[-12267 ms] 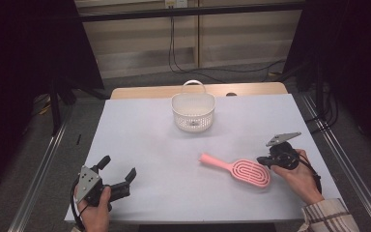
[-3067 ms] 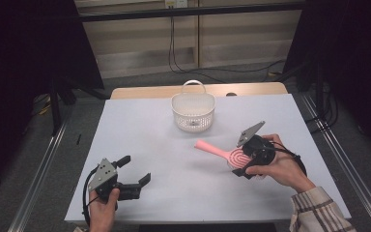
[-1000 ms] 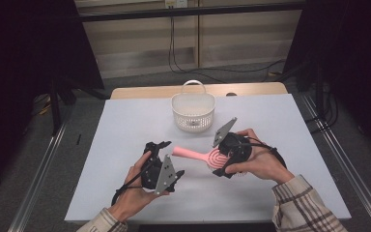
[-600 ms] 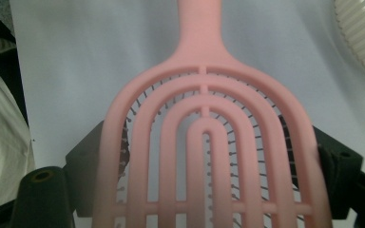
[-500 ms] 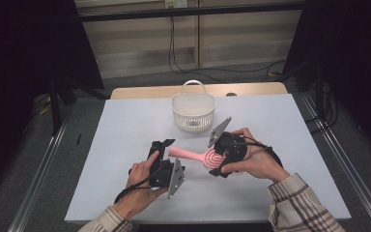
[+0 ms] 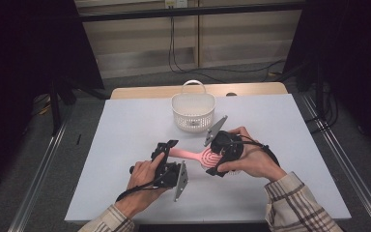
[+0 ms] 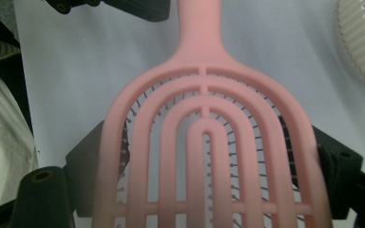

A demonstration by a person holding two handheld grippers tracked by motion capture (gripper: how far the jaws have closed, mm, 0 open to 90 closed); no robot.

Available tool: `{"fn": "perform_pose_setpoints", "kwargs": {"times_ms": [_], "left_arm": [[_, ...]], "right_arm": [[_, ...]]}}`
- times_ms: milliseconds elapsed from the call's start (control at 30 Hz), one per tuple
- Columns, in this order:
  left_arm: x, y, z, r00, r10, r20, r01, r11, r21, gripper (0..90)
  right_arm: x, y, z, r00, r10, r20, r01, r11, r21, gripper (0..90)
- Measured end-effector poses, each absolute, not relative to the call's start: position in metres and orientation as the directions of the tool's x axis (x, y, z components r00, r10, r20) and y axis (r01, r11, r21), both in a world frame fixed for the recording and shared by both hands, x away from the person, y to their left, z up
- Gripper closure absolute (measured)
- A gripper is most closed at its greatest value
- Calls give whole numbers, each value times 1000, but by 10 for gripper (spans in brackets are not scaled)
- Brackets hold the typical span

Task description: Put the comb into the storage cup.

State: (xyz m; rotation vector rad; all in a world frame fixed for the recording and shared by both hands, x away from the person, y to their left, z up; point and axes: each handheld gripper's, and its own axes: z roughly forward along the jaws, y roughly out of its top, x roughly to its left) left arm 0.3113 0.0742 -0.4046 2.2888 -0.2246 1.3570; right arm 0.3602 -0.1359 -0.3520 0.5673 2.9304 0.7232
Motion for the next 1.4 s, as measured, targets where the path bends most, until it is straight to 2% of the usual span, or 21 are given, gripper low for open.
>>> {"fn": "perform_pose_setpoints", "kwargs": {"times_ms": [367, 400, 567, 667, 833, 967, 1400], "left_arm": [[308, 69, -409, 448, 52, 893, -374, -896, 240, 184], [308, 68, -410, 452, 65, 889, -376, -891, 256, 190], [305, 65, -411, 416, 34, 909, -381, -901, 208, 208], [302, 63, -412, 395, 11, 919, -396, -900, 181, 260], [300, 61, -414, 384, 30, 923, -391, -900, 191, 339], [296, 60, -415, 354, 9, 935, -396, -904, 159, 442], [290, 55, -419, 339, 20, 940, -393, -905, 161, 557]], "right_arm": [[361, -131, -349, -931, 364, 15, 329, 823, 463, 194], [361, -130, -349, -931, 365, 16, 331, 823, 462, 194], [362, -127, -349, -932, 361, 16, 327, 822, 466, 194], [361, -124, -349, -932, 361, 23, 331, 825, 459, 194], [361, -120, -350, -934, 357, 27, 329, 827, 455, 194], [362, -119, -350, -933, 358, 31, 332, 825, 457, 194], [362, -110, -350, -939, 342, 38, 320, 826, 464, 194]]}}
